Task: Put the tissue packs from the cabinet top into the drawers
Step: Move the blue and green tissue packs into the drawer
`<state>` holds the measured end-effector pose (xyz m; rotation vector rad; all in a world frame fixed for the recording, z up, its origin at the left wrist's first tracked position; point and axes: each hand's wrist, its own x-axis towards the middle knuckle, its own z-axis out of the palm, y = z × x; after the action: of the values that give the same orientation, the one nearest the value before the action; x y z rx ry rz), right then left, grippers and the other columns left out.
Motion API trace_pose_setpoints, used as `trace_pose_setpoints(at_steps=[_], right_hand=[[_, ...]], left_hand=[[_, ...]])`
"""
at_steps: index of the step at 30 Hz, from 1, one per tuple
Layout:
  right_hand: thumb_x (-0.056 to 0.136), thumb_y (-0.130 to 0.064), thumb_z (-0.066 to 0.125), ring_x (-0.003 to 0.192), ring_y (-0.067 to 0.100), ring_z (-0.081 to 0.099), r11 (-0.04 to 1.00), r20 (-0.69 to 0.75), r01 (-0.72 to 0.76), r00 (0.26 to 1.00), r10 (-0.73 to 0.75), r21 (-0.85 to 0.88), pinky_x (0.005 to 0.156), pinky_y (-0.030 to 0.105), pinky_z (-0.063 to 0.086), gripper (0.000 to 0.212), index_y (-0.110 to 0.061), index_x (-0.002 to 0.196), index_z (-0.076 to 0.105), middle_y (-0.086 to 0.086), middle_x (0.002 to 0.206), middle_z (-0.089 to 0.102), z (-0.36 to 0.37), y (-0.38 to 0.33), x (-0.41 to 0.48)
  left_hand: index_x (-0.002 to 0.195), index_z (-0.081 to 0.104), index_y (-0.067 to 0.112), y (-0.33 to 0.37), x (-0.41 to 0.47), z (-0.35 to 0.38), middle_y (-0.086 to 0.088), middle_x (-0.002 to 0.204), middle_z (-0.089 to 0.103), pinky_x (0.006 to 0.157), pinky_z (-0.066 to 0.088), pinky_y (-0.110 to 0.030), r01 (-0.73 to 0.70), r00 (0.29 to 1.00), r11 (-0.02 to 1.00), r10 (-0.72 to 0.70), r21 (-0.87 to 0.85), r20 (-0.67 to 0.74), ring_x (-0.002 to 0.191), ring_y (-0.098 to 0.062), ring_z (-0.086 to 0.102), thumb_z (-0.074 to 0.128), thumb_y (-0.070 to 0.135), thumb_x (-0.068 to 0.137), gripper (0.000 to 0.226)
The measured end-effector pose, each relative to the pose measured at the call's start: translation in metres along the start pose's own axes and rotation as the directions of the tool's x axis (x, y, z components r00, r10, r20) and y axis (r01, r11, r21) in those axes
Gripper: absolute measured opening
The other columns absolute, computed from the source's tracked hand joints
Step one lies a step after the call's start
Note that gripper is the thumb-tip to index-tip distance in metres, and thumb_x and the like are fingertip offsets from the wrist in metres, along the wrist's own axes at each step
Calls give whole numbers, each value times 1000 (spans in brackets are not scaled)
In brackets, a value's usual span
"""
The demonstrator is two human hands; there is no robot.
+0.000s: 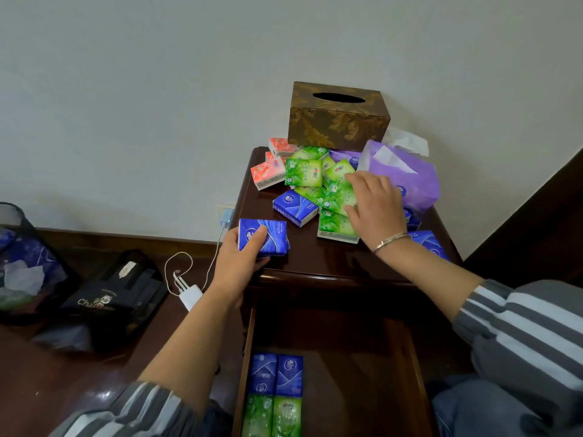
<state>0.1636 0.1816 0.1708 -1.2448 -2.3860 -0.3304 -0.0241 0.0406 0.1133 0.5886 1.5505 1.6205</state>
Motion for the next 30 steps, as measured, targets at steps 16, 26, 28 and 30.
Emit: trace_pose_setpoints(at_steps=[16, 26, 28, 30], right_hand=[[76, -24, 75, 99, 21, 56, 881, 390, -201, 920, 20, 428, 84, 30, 43, 44, -18, 116, 56, 5, 111, 60, -38, 9, 45], [74, -30, 77, 116, 25, 51, 992, 790, 28, 601, -117, 126, 89, 28, 41, 72, -17, 133, 38, 7, 135, 48, -10, -14, 43], [70, -34, 79, 120, 25, 50, 992, 773, -12, 627, -91, 127, 94, 29, 42, 82, -13, 136, 35, 7, 137, 46, -11, -13, 43], [66, -43, 80, 120, 27, 49, 997, 729, 17, 682, -63, 70, 99, 35, 42, 86, -11, 134, 40, 9, 134, 49, -12, -13, 42]], left_hand=[[121, 54, 18, -1, 1, -1, 0, 109, 67, 68, 57, -21, -10, 1000, 1000, 10, 8, 7, 94, -11, 69, 65, 39, 87, 41], [118, 55, 19, -1, 0, -1, 0, 106, 69, 64, 56, -18, -13, 1000, 1000, 13, -19, 17, 89, -8, 70, 64, 38, 88, 36], [119, 55, 17, -1, 0, -1, -1, 107, 69, 65, 56, -18, -9, 1000, 1000, 9, -18, 22, 91, -9, 70, 64, 38, 88, 38], [120, 55, 16, -1, 1, -1, -1, 107, 69, 65, 55, -18, -5, 1000, 1000, 5, -16, 19, 92, -10, 70, 64, 38, 88, 39]])
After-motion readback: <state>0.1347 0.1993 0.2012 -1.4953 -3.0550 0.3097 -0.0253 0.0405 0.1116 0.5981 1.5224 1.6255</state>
